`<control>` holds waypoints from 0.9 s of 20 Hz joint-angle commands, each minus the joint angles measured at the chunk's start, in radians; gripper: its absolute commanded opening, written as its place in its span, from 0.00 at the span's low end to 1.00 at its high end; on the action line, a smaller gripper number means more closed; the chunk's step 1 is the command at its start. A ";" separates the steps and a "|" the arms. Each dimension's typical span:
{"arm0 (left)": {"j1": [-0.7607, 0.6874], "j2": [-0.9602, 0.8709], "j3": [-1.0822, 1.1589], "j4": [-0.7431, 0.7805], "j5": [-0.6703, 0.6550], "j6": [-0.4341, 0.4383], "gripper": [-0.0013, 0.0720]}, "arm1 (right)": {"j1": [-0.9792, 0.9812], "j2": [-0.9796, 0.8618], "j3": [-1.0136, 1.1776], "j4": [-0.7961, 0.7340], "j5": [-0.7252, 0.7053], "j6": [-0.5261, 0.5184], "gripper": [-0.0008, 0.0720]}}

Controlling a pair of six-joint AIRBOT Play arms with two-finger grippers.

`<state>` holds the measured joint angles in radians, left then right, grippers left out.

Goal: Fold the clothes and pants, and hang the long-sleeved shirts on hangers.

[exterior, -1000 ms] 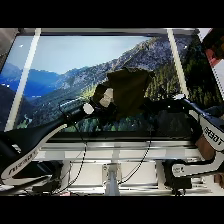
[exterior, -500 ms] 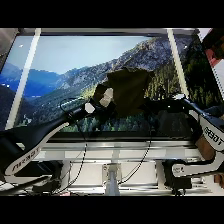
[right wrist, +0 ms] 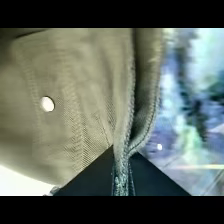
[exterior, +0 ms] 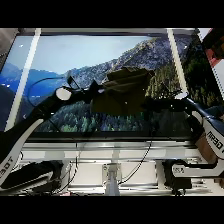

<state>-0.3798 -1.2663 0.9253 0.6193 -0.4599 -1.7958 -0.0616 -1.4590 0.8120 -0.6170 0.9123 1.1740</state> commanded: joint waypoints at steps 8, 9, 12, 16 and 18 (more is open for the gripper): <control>0.198 -0.027 0.000 0.182 -0.003 0.084 0.20 | 0.000 0.162 0.000 -0.043 0.015 -0.024 0.06; 0.191 -0.048 0.000 0.182 -0.008 0.084 0.40 | 0.000 0.162 0.000 -0.042 0.015 -0.023 0.06; 0.178 -0.099 0.000 0.182 -0.012 0.084 0.91 | 0.000 0.163 0.000 -0.043 0.022 -0.023 0.06; 0.183 -0.103 0.000 0.185 -0.175 0.173 0.91 | 0.000 0.163 0.000 -0.064 0.022 -0.023 0.06; 0.182 -0.104 0.000 0.186 -0.399 0.286 0.91 | 0.000 0.163 0.000 -0.100 0.022 -0.023 0.06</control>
<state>-0.1978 -1.3628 0.9260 0.8017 -0.6212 -1.6356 -0.0616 -1.2976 0.8120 -0.6804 0.9329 1.1507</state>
